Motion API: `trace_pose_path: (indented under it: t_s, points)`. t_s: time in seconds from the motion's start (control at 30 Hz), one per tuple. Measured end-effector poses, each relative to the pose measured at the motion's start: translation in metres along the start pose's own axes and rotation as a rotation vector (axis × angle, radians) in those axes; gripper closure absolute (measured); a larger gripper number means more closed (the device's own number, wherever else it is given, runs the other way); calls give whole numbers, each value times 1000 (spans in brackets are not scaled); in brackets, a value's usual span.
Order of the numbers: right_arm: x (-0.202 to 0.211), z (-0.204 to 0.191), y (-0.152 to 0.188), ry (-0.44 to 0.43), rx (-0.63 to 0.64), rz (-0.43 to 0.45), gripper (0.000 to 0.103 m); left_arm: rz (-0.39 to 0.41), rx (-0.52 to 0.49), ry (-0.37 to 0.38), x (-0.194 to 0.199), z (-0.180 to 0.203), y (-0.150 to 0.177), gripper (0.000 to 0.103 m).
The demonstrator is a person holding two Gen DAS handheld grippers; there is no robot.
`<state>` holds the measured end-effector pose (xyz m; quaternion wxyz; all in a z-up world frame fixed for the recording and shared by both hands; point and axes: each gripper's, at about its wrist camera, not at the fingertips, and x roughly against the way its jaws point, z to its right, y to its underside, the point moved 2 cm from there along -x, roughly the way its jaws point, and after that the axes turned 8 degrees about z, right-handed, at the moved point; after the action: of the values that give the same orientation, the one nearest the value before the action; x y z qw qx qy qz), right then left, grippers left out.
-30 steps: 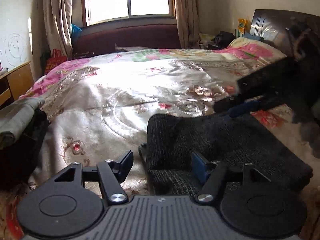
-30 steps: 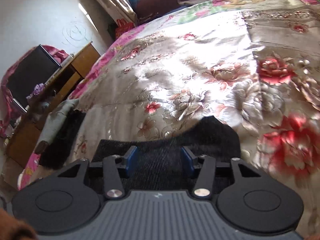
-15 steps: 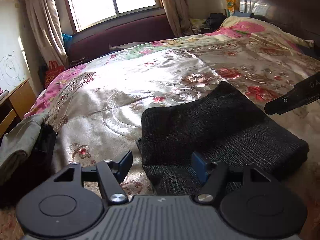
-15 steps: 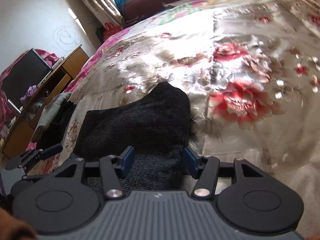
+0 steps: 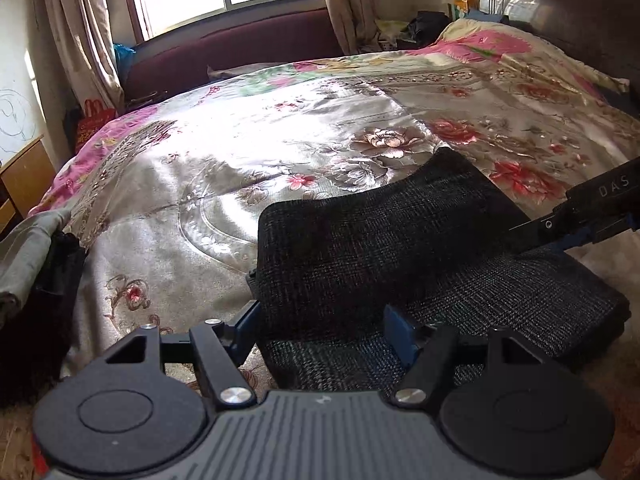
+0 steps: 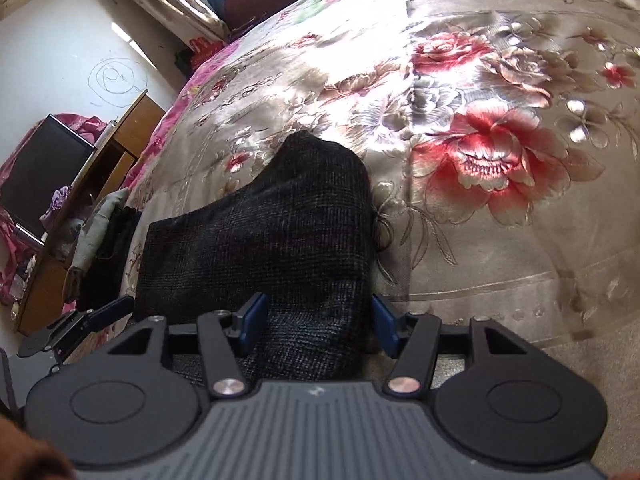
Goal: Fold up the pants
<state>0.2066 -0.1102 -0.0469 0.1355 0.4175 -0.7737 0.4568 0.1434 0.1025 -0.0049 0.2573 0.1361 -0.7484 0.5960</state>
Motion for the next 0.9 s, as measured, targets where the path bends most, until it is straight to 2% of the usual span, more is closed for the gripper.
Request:
trace_pose_path:
  t_s: [0.2,0.43,0.57,0.9]
  points:
    - [21,-17,4,48,66,54,45,-2,14,-34,5,7,-10,22]
    - [51,-56,19,67,195,115,45,28,34,-68,28,26,-18,21]
    - [58,-62,29,52,173,107,45,40,54,-66,42,36,-18,14]
    - [82,-61,56,74,160,107,44,60,53,-88,71,59,-11,10]
